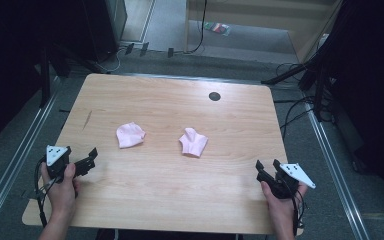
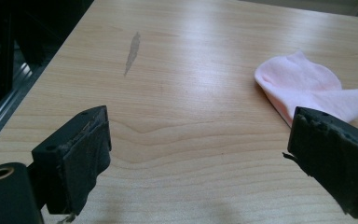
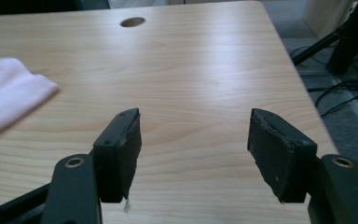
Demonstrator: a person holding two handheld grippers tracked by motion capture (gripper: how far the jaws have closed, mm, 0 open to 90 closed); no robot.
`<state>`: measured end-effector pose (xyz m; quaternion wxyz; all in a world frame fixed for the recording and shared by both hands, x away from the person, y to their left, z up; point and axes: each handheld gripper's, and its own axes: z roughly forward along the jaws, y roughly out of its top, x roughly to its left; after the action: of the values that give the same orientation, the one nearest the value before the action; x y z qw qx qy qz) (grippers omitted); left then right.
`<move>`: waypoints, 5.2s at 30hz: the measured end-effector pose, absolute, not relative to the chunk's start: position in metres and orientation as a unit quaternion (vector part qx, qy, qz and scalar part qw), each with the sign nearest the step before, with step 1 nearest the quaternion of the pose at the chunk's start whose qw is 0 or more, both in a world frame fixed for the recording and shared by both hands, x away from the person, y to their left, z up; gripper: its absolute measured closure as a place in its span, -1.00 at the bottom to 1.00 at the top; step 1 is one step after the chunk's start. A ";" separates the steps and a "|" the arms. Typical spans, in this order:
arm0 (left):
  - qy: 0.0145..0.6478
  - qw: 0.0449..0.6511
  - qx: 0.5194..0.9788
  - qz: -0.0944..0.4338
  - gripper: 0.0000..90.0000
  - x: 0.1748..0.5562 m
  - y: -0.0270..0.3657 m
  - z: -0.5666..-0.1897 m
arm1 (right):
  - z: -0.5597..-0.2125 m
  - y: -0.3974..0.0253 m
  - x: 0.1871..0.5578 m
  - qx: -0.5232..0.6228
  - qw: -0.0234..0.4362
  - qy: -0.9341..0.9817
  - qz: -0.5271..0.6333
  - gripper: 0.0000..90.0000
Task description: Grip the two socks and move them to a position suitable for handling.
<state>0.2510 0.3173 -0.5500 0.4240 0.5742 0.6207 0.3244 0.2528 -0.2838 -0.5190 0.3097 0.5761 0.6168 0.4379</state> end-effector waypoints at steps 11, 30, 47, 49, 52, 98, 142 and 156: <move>0.622 0.440 0.567 0.311 -0.85 0.252 0.321 -0.551 | -0.494 -0.218 0.267 0.529 0.282 0.657 0.457 -0.15; 0.614 0.448 0.573 0.306 -0.85 0.249 0.322 -0.551 | -0.519 -0.104 0.322 0.474 0.213 0.739 0.428 0.00; 0.605 0.431 0.583 0.329 -0.84 0.249 0.314 -0.550 | -0.549 -0.093 0.341 0.479 0.243 0.764 0.357 0.81; 0.606 0.428 0.581 0.336 -0.84 0.249 0.314 -0.549 | -0.547 -0.097 0.342 0.485 0.232 0.762 0.361 0.86; 0.603 0.425 0.581 0.342 -0.84 0.247 0.314 -0.548 | -0.542 -0.101 0.337 0.480 0.225 0.762 0.372 0.87; 0.486 0.466 0.685 0.276 -0.83 0.228 0.178 -0.536 | -0.528 -0.087 0.247 0.427 0.200 0.770 0.430 0.26; 0.467 0.465 0.710 0.246 -0.52 0.234 0.147 -0.540 | -0.521 -0.139 0.243 0.521 0.168 0.662 0.513 0.85; 0.421 0.463 0.750 0.214 -0.29 0.249 0.117 -0.540 | -0.520 -0.212 0.243 0.551 0.186 0.653 0.485 0.68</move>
<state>0.2487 0.1172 -0.5397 0.4634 0.7496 0.4214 0.2139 0.2431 -0.2117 -0.5201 0.1859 0.5509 0.6534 0.4848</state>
